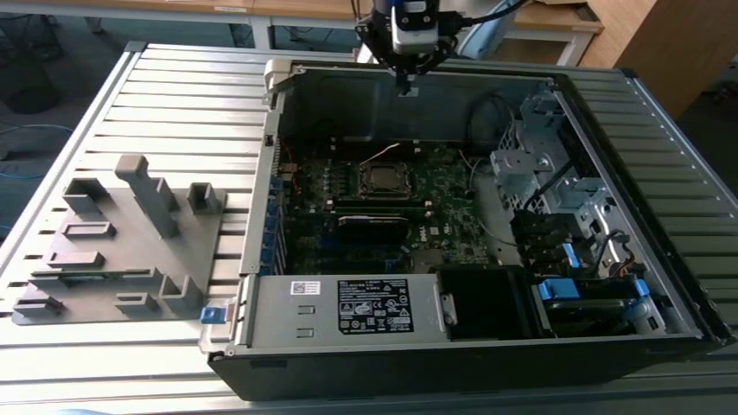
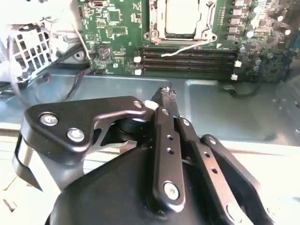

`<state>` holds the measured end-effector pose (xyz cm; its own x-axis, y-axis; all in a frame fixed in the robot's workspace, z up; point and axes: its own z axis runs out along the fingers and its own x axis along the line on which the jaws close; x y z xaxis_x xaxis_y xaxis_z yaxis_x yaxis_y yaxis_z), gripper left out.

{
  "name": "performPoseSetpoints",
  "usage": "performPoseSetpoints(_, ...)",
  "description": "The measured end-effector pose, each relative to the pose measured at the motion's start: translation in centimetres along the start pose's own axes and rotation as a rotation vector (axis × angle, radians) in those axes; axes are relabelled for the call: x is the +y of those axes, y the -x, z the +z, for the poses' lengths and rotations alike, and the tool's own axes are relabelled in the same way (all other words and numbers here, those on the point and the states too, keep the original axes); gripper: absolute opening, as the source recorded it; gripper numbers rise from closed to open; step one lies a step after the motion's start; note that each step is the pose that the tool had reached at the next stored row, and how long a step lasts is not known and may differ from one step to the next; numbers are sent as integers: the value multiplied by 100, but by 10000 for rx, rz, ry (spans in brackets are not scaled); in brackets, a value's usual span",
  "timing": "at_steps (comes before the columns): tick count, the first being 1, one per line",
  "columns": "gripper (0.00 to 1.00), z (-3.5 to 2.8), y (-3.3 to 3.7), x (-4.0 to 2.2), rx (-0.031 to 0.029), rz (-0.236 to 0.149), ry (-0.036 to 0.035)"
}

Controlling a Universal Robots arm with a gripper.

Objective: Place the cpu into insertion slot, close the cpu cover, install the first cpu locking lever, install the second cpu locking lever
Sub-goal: 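Install the first cpu locking lever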

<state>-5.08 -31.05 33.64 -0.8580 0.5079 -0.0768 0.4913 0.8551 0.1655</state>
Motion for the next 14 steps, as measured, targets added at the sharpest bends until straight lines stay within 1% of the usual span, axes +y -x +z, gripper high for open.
performPoseSetpoints(1, 11, 19, -2, -3, 0, 0, 8)
performPoseSetpoints(3, 11, 25, -2, -4, -9, -3, -11)
performPoseSetpoints(5, 11, 53, -5, -10, -12, -3, -13)
performPoseSetpoints(14, 11, 53, -5, -10, -32, -10, -50)
